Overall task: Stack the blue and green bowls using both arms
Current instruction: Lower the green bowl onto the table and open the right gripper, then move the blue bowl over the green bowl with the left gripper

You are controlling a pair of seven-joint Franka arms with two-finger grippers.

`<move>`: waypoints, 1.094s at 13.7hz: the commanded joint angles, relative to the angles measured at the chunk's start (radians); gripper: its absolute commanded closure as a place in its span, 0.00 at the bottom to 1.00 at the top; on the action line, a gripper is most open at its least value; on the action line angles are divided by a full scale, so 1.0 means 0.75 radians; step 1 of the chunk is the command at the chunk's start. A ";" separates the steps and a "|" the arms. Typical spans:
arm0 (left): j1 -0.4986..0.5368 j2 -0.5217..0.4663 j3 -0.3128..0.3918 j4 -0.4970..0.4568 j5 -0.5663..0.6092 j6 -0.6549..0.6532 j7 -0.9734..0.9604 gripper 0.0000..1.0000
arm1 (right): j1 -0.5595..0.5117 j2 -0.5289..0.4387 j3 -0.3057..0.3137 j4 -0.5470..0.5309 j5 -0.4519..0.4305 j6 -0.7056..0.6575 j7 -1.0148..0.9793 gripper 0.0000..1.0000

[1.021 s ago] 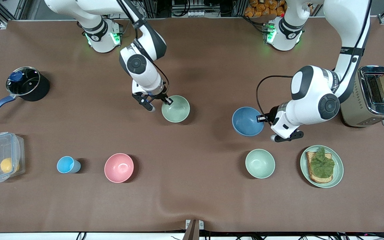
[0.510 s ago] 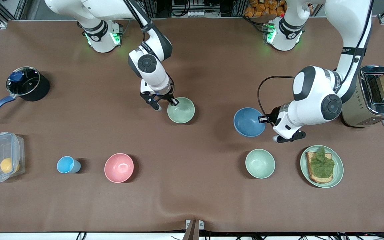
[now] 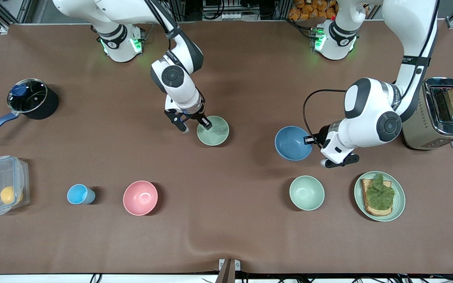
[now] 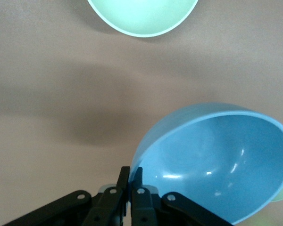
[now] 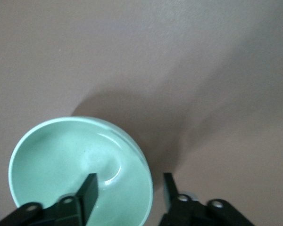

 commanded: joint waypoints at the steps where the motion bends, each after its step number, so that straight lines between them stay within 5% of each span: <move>1: -0.019 0.008 -0.027 -0.010 -0.044 0.006 -0.062 1.00 | -0.056 -0.018 0.001 0.115 -0.020 -0.224 0.042 0.00; 4: -0.084 0.023 -0.035 -0.004 -0.048 0.027 -0.156 1.00 | -0.148 -0.020 0.009 0.181 0.013 -0.345 0.031 0.00; 11: -0.276 0.116 -0.035 0.086 -0.067 0.031 -0.442 1.00 | -0.338 0.019 0.007 0.161 0.321 -0.348 -0.079 0.00; 15: -0.393 0.206 -0.033 0.211 -0.136 0.037 -0.581 1.00 | -0.294 0.109 0.007 0.156 0.450 -0.238 -0.087 0.00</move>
